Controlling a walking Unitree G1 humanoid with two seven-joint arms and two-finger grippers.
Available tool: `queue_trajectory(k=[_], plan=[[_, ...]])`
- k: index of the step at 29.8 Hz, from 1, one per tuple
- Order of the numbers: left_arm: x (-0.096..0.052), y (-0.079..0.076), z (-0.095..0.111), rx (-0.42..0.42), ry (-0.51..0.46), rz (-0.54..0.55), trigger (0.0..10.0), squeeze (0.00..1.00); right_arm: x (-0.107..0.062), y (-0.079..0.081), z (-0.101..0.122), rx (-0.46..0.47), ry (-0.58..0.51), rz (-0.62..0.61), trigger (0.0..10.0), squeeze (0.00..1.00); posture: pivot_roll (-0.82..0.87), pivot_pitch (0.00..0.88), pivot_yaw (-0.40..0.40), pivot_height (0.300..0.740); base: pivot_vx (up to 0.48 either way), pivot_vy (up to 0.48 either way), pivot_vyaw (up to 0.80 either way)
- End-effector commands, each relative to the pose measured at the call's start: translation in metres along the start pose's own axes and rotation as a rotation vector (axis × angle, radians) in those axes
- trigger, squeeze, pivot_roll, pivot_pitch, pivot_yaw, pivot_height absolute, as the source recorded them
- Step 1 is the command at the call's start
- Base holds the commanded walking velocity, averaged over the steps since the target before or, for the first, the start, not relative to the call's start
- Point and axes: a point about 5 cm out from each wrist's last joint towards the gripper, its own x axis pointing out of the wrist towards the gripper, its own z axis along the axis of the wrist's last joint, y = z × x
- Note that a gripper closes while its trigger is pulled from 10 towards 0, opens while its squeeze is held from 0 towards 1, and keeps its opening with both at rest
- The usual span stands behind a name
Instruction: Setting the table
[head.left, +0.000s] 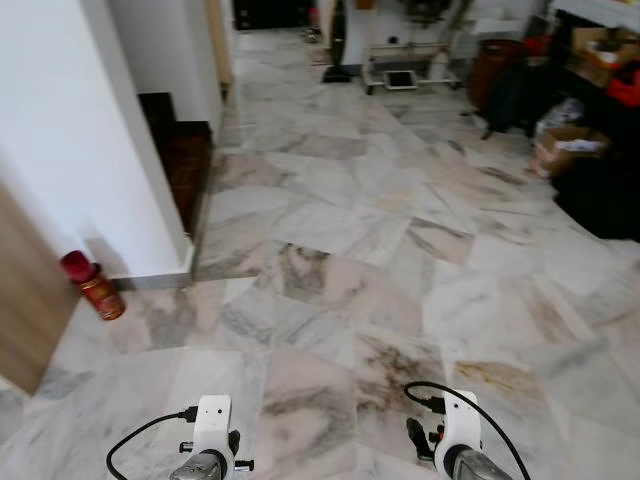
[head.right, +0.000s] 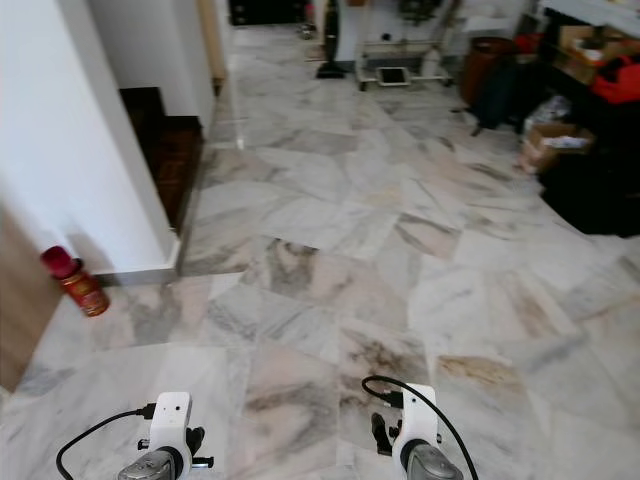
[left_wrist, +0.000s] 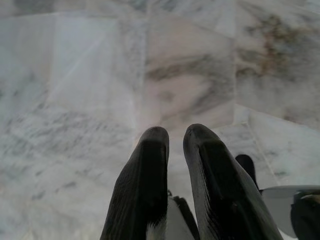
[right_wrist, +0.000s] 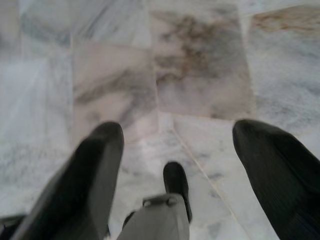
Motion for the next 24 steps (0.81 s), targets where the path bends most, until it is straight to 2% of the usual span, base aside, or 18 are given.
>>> queue_trajectory(k=[1,6,9,12,14,17,19,21,24], plan=[[0.0,0.001,0.001,-0.014,-0.007,0.009,10.0,0.0,0.0,0.001,0.001,-0.006,0.004,-0.001,10.0,0.0,-0.12,0.0,0.012,0.74,0.0,0.0,-0.77],[0.0,-0.001,0.0,-0.011,-0.003,-0.004,10.0,0.0,0.0,-0.002,0.0,-0.005,0.003,-0.02,10.0,0.0,-0.14,0.0,0.018,0.74,0.0,0.0,-0.77],[0.0,-0.002,-0.004,0.027,0.024,-0.018,10.0,0.0,-0.001,-0.007,-0.001,-0.012,0.002,-0.04,10.0,0.0,-0.15,0.0,0.026,0.74,0.0,0.0,-0.77],[-0.001,0.003,-0.006,0.029,0.031,-0.005,10.0,0.0,-0.004,-0.016,-0.006,-0.007,0.012,-0.067,10.0,0.0,-0.15,0.0,0.033,0.74,0.0,0.0,-0.77],[-0.004,0.011,-0.014,0.067,0.068,0.011,10.0,0.0,-0.008,-0.027,-0.017,-0.039,0.059,-0.097,10.0,0.0,-0.15,0.0,0.038,0.74,0.0,0.0,-0.77],[-0.004,0.012,-0.015,0.071,0.072,0.013,10.0,0.0,-0.009,-0.028,-0.019,-0.042,0.064,-0.101,10.0,0.0,-0.15,0.0,0.038,0.74,0.0,0.0,-0.77],[-0.012,0.035,-0.035,0.134,0.161,0.073,10.0,0.0,-0.018,-0.046,-0.036,-0.048,0.109,-0.154,10.0,0.0,-0.17,0.0,0.056,0.74,0.0,0.0,-0.77],[-0.019,0.049,-0.047,0.143,0.209,0.107,10.0,0.0,-0.025,-0.058,-0.047,-0.025,0.134,-0.195,10.0,0.0,-0.17,0.0,0.059,0.74,0.0,0.0,-0.77],[-0.022,0.053,-0.053,0.145,0.227,0.114,10.0,0.0,-0.027,-0.06,-0.051,-0.019,0.144,-0.199,10.0,0.0,-0.17,0.0,0.066,0.74,0.0,0.0,-0.77]])
